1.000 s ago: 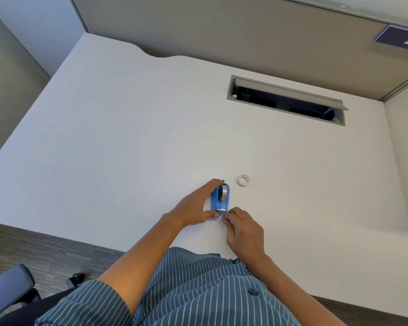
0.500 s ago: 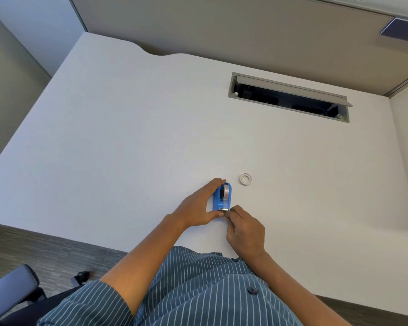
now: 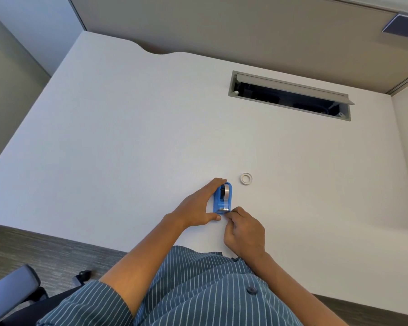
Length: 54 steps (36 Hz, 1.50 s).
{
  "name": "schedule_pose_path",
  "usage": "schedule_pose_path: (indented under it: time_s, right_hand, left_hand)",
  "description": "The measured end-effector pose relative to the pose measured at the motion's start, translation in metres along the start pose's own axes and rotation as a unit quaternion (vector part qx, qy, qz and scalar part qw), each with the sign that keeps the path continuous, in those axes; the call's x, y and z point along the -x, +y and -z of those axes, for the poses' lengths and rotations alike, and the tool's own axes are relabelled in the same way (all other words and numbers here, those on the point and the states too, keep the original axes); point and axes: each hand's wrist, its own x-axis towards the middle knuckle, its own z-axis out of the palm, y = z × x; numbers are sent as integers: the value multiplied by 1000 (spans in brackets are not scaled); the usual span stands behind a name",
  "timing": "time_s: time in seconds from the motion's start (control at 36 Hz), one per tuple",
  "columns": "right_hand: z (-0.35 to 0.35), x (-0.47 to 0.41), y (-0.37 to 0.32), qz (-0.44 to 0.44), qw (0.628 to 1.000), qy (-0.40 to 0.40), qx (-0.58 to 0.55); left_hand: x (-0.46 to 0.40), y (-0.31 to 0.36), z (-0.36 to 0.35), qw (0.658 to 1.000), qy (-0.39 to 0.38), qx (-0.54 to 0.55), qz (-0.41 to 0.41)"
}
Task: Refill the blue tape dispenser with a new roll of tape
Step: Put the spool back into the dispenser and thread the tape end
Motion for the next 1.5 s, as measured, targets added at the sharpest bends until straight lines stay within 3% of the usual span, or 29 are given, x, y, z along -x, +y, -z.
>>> schedule_pose_path:
  time_s: [0.33,0.97,1.5]
  right_hand:
    - [-3,-8,12,-102,993,-46,-23]
    - [3,-12,4,-130,990,-59,-12]
    - [-1,-21,10,-162,979,-125,-15]
  left_hand:
    - [2,6,6,1000,-10,-3,-2]
    - [-2,10,6,1000,-2,-21,-2]
    - [-4,5,4,1000,4,-18,-2]
